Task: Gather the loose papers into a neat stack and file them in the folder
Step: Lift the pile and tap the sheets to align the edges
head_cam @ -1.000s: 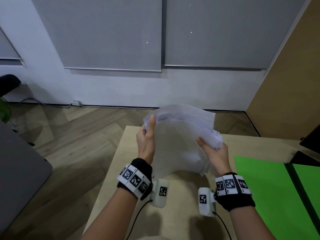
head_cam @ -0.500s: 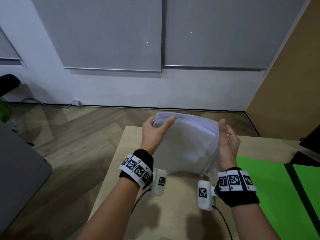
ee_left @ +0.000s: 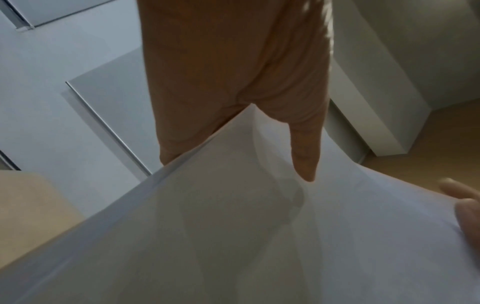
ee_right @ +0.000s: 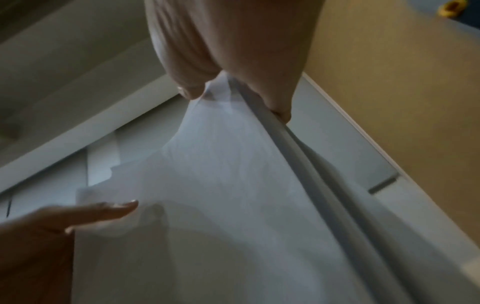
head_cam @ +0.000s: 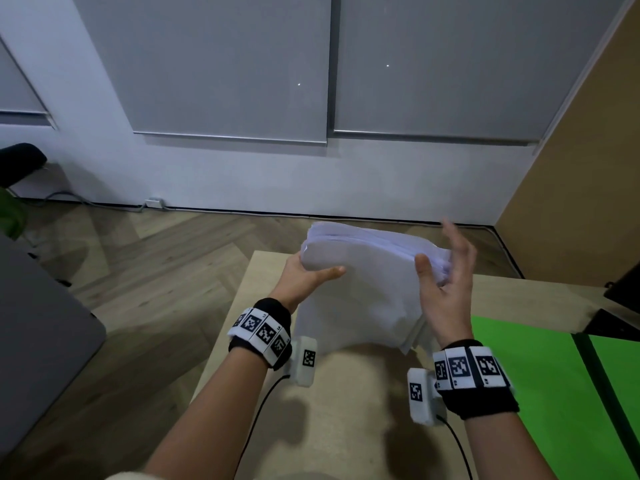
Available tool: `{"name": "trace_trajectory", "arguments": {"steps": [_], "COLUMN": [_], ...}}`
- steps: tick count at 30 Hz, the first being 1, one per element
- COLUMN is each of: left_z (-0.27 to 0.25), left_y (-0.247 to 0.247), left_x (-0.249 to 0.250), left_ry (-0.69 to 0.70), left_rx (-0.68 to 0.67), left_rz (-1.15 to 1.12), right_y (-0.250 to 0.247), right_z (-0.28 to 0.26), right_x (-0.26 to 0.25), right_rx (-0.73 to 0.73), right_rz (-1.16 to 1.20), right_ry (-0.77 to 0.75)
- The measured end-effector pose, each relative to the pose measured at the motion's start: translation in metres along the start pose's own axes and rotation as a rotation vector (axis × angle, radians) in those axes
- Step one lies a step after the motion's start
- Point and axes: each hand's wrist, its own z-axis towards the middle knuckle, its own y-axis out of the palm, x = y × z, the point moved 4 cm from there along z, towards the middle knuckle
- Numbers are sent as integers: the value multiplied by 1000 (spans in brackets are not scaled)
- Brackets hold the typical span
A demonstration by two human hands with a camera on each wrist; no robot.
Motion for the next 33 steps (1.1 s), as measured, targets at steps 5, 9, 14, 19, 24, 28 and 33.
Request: {"name": "trace_trajectory", "arguments": {"steps": [5, 9, 14, 19, 24, 28, 33], "left_z": [3, 6, 8, 4, -5, -13, -9], "left_y": [2, 3, 2, 10, 1, -2, -31], "left_x": [-6, -8, 2, 30, 45, 51, 40], "left_ry": [-33, -38, 121, 277, 330, 364, 276], "left_rx": [1, 26, 161, -6, -72, -76, -211], "left_rz": [11, 74, 214, 523, 646, 676, 818], "right_y": [-8, -10, -10, -1, -1, 6, 1], "right_z": [-3, -2, 6, 17, 17, 14, 13], "right_x": [14, 12, -9, -24, -36, -31, -20], "right_rx": [33, 38, -65, -367, -550, -628, -482], "right_rz": [-142, -102, -514, -936, -729, -611, -460], "right_ry": [-111, -79, -176, -134, -38, -29, -60]}}
